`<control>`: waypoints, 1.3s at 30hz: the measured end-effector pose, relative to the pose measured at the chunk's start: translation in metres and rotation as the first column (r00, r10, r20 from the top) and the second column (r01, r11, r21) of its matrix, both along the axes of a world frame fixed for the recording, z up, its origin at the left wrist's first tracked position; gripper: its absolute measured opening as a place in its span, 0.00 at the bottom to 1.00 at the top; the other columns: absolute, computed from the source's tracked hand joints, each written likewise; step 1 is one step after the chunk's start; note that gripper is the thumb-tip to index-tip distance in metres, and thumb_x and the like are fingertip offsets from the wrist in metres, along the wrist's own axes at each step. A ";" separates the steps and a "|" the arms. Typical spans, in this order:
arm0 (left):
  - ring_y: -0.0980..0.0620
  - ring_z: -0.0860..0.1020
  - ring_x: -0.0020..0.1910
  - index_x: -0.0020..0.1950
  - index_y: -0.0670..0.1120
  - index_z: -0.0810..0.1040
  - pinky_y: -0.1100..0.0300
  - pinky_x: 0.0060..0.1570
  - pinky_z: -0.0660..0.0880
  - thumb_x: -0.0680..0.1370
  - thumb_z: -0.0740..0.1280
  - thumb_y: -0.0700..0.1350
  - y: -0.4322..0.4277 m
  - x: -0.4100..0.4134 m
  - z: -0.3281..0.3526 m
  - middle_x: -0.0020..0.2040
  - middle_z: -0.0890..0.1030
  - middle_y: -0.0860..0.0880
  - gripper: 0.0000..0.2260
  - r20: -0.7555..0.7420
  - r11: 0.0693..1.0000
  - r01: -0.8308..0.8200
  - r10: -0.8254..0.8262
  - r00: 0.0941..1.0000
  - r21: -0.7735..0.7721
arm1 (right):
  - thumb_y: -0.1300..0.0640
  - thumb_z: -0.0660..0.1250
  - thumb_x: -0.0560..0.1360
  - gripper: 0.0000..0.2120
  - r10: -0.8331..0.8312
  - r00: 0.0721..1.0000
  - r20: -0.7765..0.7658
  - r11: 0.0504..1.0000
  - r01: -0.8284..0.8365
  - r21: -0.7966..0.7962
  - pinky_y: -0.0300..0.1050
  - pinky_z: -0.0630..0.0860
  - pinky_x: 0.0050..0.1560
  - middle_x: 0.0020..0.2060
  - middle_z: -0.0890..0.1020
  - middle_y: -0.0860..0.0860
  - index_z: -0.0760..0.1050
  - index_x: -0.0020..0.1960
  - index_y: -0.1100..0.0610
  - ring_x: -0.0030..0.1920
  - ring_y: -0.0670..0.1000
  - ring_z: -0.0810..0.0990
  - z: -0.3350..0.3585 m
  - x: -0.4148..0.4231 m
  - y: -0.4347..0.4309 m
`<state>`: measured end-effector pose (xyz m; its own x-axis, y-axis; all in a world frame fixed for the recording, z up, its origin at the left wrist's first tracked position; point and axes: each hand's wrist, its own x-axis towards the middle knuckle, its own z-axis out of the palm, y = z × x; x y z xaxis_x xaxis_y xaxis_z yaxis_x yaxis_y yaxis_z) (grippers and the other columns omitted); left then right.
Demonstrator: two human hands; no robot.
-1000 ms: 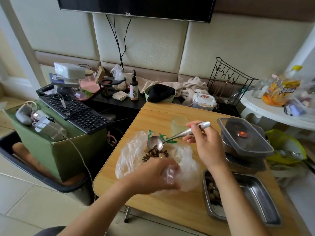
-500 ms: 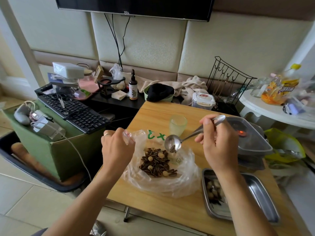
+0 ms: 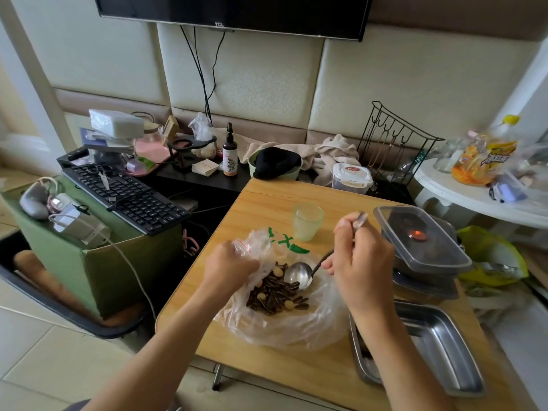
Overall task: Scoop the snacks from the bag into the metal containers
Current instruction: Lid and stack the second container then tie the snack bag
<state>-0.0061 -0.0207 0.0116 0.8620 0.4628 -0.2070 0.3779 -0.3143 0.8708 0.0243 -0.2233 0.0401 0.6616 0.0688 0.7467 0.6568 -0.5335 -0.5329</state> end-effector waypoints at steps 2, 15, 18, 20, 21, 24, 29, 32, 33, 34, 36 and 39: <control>0.54 0.72 0.34 0.58 0.40 0.74 0.66 0.27 0.69 0.76 0.73 0.38 -0.005 0.002 0.002 0.39 0.74 0.48 0.14 0.060 0.998 -0.002 0.006 0.998 -0.065 | 0.57 0.55 0.87 0.13 -0.017 0.993 -0.119 0.994 0.029 0.101 0.47 0.77 0.21 0.31 0.80 0.49 0.73 0.48 0.57 0.26 0.44 0.82 -0.002 0.002 -0.005; 0.46 0.80 0.45 0.59 0.43 0.75 0.55 0.40 0.79 0.76 0.73 0.43 0.005 0.009 -0.003 0.53 0.80 0.45 0.14 0.114 0.995 -0.060 0.051 0.992 0.082 | 0.57 0.55 0.87 0.12 0.147 0.804 -0.577 0.855 0.190 0.483 0.45 0.84 0.32 0.33 0.86 0.55 0.74 0.50 0.59 0.33 0.59 0.87 -0.010 0.013 -0.018; 0.44 0.71 0.57 0.57 0.44 0.72 0.50 0.50 0.76 0.77 0.71 0.45 0.014 0.006 -0.005 0.57 0.66 0.49 0.13 0.200 0.895 -0.244 0.179 0.963 0.373 | 0.55 0.55 0.88 0.12 0.161 0.812 -0.561 0.860 0.163 0.483 0.43 0.84 0.32 0.33 0.86 0.55 0.74 0.50 0.58 0.33 0.57 0.87 -0.008 0.012 -0.016; 0.44 0.69 0.56 0.52 0.44 0.71 0.49 0.49 0.73 0.77 0.71 0.44 0.014 0.002 -0.002 0.55 0.69 0.47 0.11 0.410 0.815 -0.333 0.129 0.903 0.475 | 0.54 0.56 0.88 0.12 0.166 0.821 -0.547 0.866 0.144 0.479 0.42 0.83 0.32 0.33 0.86 0.55 0.74 0.50 0.56 0.33 0.56 0.87 -0.006 0.011 -0.013; 0.46 0.71 0.53 0.51 0.44 0.70 0.51 0.45 0.73 0.76 0.73 0.43 0.012 0.000 -0.001 0.53 0.72 0.47 0.12 0.464 0.817 -0.295 0.038 0.885 0.495 | 0.54 0.56 0.88 0.12 0.169 0.825 -0.539 0.868 0.135 0.478 0.41 0.83 0.31 0.33 0.85 0.55 0.74 0.50 0.56 0.33 0.55 0.87 -0.005 0.011 -0.012; 0.46 0.79 0.44 0.53 0.47 0.69 0.51 0.38 0.79 0.76 0.75 0.47 -0.007 -0.010 0.000 0.46 0.78 0.49 0.15 0.321 0.921 0.067 -0.201 0.925 0.384 | 0.53 0.56 0.87 0.12 0.168 0.833 -0.526 0.877 0.117 0.465 0.41 0.83 0.32 0.34 0.86 0.56 0.75 0.50 0.55 0.33 0.55 0.87 -0.005 0.011 -0.008; 0.54 0.76 0.39 0.53 0.47 0.66 0.58 0.34 0.74 0.80 0.65 0.59 -0.026 -0.009 -0.018 0.43 0.76 0.53 0.17 0.079 0.826 0.210 -0.292 0.953 0.523 | 0.54 0.56 0.88 0.13 0.184 0.845 -0.503 0.888 0.077 0.454 0.46 0.84 0.33 0.34 0.86 0.57 0.74 0.50 0.56 0.34 0.57 0.87 -0.002 0.012 -0.009; 0.52 0.78 0.37 0.50 0.47 0.66 0.55 0.39 0.75 0.83 0.57 0.55 -0.022 0.000 -0.027 0.39 0.75 0.53 0.12 0.032 0.720 0.170 -0.258 0.966 0.672 | 0.54 0.56 0.88 0.13 0.160 0.863 -0.480 0.892 0.082 0.444 0.46 0.84 0.33 0.34 0.86 0.58 0.74 0.51 0.59 0.34 0.56 0.87 -0.001 0.013 -0.013; 0.52 0.78 0.38 0.51 0.47 0.66 0.56 0.42 0.74 0.82 0.59 0.55 -0.021 0.001 -0.029 0.39 0.74 0.53 0.12 -0.010 0.681 0.197 -0.268 0.963 0.706 | 0.54 0.56 0.88 0.13 0.157 0.865 -0.477 0.889 0.087 0.450 0.46 0.84 0.33 0.34 0.85 0.58 0.74 0.51 0.60 0.34 0.57 0.87 0.000 0.014 -0.014; 0.53 0.77 0.39 0.52 0.47 0.65 0.57 0.44 0.74 0.79 0.63 0.56 -0.020 0.001 -0.031 0.40 0.72 0.54 0.13 -0.052 0.660 0.224 -0.270 0.962 0.717 | 0.55 0.55 0.88 0.13 0.158 0.865 -0.476 0.885 0.090 0.457 0.46 0.84 0.33 0.35 0.85 0.59 0.74 0.52 0.60 0.34 0.57 0.87 -0.001 0.015 -0.016; 0.53 0.76 0.39 0.52 0.47 0.65 0.57 0.44 0.72 0.77 0.66 0.55 -0.018 0.003 -0.033 0.39 0.70 0.55 0.15 -0.087 0.642 0.230 -0.247 0.965 0.731 | 0.55 0.55 0.88 0.13 0.161 0.861 -0.482 0.882 0.094 0.462 0.45 0.84 0.32 0.36 0.85 0.61 0.74 0.52 0.61 0.34 0.58 0.87 -0.001 0.016 -0.017; 0.52 0.76 0.37 0.50 0.47 0.64 0.55 0.46 0.70 0.82 0.60 0.51 -0.020 0.007 -0.034 0.37 0.72 0.55 0.09 -0.036 0.630 0.162 -0.208 0.977 0.760 | 0.54 0.56 0.88 0.13 0.159 0.855 -0.493 0.890 0.092 0.447 0.45 0.84 0.32 0.36 0.85 0.61 0.74 0.52 0.61 0.34 0.57 0.87 -0.003 0.017 -0.017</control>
